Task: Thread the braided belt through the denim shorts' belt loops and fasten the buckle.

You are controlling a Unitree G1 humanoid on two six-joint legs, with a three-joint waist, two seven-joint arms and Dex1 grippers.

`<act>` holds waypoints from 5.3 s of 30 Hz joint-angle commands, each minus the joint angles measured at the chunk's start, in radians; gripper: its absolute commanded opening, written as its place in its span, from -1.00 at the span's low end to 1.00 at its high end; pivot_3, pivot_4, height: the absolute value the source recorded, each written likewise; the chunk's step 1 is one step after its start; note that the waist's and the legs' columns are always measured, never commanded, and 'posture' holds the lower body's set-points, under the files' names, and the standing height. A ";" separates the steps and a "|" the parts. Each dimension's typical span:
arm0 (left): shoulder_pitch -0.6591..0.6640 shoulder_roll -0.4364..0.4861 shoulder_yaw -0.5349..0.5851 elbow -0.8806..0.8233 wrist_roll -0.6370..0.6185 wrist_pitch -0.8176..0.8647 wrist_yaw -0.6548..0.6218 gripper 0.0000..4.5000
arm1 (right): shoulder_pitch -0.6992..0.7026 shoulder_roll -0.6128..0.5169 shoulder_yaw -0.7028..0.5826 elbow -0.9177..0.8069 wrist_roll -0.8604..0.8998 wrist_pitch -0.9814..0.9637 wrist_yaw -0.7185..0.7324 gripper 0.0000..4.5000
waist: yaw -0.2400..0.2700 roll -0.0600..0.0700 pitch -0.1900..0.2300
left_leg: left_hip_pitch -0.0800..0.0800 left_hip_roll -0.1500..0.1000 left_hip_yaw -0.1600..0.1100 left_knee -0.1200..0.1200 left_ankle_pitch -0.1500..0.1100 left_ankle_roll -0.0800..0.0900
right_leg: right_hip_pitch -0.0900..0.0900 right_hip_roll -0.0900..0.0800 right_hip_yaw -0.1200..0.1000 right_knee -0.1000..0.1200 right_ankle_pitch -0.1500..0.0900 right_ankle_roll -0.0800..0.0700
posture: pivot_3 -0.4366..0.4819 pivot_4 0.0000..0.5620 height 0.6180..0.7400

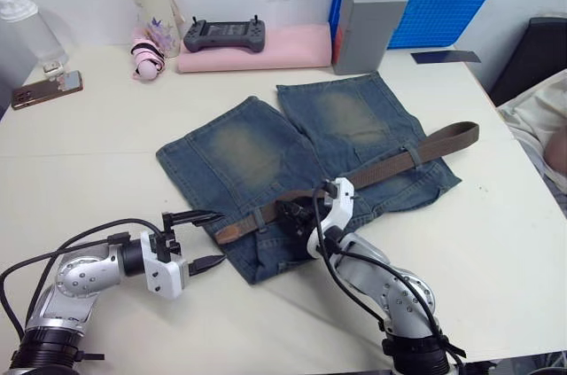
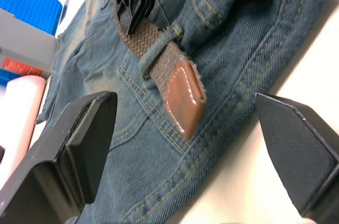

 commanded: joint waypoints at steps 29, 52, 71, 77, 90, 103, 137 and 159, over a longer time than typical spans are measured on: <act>0.005 0.076 -0.075 -0.057 -0.143 0.157 0.038 -0.95 | 0.018 0.046 -0.038 -0.012 -0.023 0.069 -0.021 -1.00 | -0.003 -0.001 -0.001 | 0.001 0.000 0.000 -0.001 0.000 -0.001 | 0.000 0.000 0.000 0.000 0.000 0.000 | -0.05 -0.47 0.54; 0.033 0.094 -0.066 -0.128 -0.203 0.277 -0.039 0.88 | 0.025 0.060 -0.039 -0.012 -0.040 0.063 -0.020 -1.00 | -0.001 -0.003 -0.002 | 0.001 0.000 0.000 -0.002 0.000 -0.001 | 0.000 0.000 0.000 0.000 0.000 0.000 | -0.05 -0.47 0.54; -0.006 0.073 -0.019 -0.146 -0.289 0.475 -0.052 0.88 | 0.032 0.068 -0.032 -0.018 -0.053 0.063 -0.021 -1.00 | -0.001 -0.004 -0.003 | 0.001 0.000 -0.001 -0.002 0.001 -0.001 | 0.000 0.000 0.000 0.000 0.000 0.000 | -0.05 -0.47 0.54; -0.011 0.058 -0.039 -0.147 -0.255 0.428 -0.063 0.88 | 0.036 0.071 -0.032 -0.022 -0.053 0.060 -0.025 -1.00 | -0.001 -0.004 -0.003 | 0.001 0.000 -0.001 -0.002 0.001 -0.001 | 0.000 0.000 0.000 0.000 0.000 0.000 | -0.05 -0.47 0.54; -0.037 0.050 -0.066 -0.111 -0.180 0.252 -0.072 -0.14 | 0.044 0.074 -0.034 -0.030 -0.054 0.053 -0.033 -1.00 | 0.000 -0.004 -0.003 | 0.001 0.000 -0.001 -0.002 0.001 -0.001 | 0.000 0.000 0.000 0.000 0.000 0.000 | -0.05 -0.47 0.54; -0.034 0.061 -0.081 -0.058 -0.121 0.181 -0.063 -0.99 | 0.018 0.056 -0.060 -0.039 -0.050 0.042 -0.017 -0.83 | 0.000 -0.004 -0.003 | 0.001 0.000 -0.001 -0.002 0.000 -0.001 | 0.000 0.000 0.000 0.000 0.000 0.000 | -0.05 -0.47 0.54; 0.001 0.152 -0.090 -0.093 -0.037 0.076 0.006 -1.00 | 0.005 -0.615 0.071 -0.092 -0.560 0.144 0.454 -0.98 | 0.005 -0.010 -0.007 | 0.015 0.000 -0.001 -0.004 -0.002 0.001 | 0.014 -0.002 0.000 -0.007 -0.001 -0.001 | -0.05 -0.47 0.54; 0.611 0.461 0.364 0.598 -0.061 -0.506 0.080 -1.00 | -0.052 -0.547 0.080 -0.082 -0.643 0.204 0.583 -0.98 | 0.002 -0.016 -0.015 | 0.016 0.004 0.000 -0.009 -0.005 0.001 | 0.009 -0.002 -0.002 -0.005 -0.004 -0.008 | -0.05 -0.47 0.54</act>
